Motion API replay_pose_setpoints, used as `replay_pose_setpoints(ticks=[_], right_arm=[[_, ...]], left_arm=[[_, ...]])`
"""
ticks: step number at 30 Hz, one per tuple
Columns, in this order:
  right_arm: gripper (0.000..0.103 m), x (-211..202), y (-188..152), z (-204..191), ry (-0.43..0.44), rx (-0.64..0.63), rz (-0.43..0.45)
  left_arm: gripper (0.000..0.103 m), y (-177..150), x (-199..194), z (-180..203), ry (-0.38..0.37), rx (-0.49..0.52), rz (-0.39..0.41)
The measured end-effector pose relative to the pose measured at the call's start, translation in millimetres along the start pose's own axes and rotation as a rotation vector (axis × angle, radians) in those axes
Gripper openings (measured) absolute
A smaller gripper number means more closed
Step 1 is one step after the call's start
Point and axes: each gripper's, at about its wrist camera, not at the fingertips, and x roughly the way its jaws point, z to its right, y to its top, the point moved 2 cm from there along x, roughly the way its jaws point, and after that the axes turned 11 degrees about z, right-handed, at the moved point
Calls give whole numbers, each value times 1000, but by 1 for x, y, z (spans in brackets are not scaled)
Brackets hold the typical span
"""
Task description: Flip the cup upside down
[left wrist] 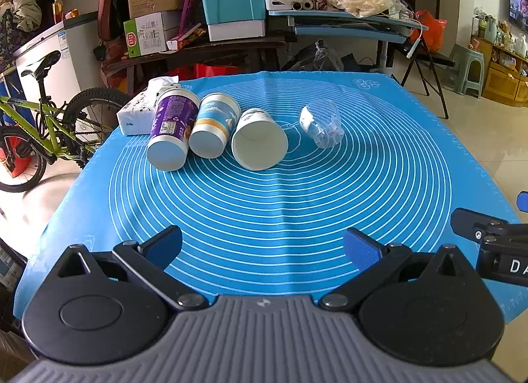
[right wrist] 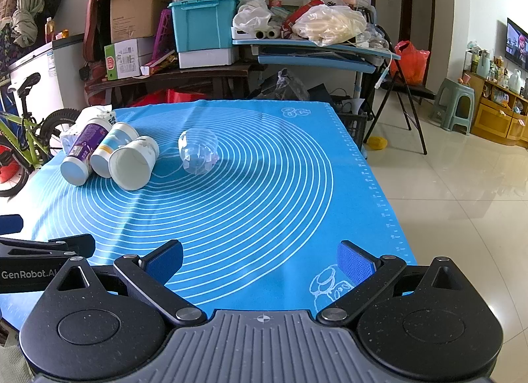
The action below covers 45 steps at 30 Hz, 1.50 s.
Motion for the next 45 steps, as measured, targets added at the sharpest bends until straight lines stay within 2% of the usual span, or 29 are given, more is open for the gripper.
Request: replay_pose_setpoints(ticks=[8,15,21,31,42,44,45], right_arm=[[101,8,1,5,-13,6,1],[101,20,9,15,-38,7,26],[101,41,19,34,-67,16,43],[101,88,26,68,-117,47,44],[101,125,17,91,-129,68,1],[101,130,16,92,-127,70,-4],[101,133,16,93,-125,72,-6]], left_arm=[[102,7,5,5,-7,10,14],[102,26,25,20,5,21,51],[102,38,50,36,21,36,81],[102,59,105,70,5,28,116],[102,57,168,86,54,-17,78],[101,56,177,85,67,-32,68],[96,56,179,85,80,-31,78]])
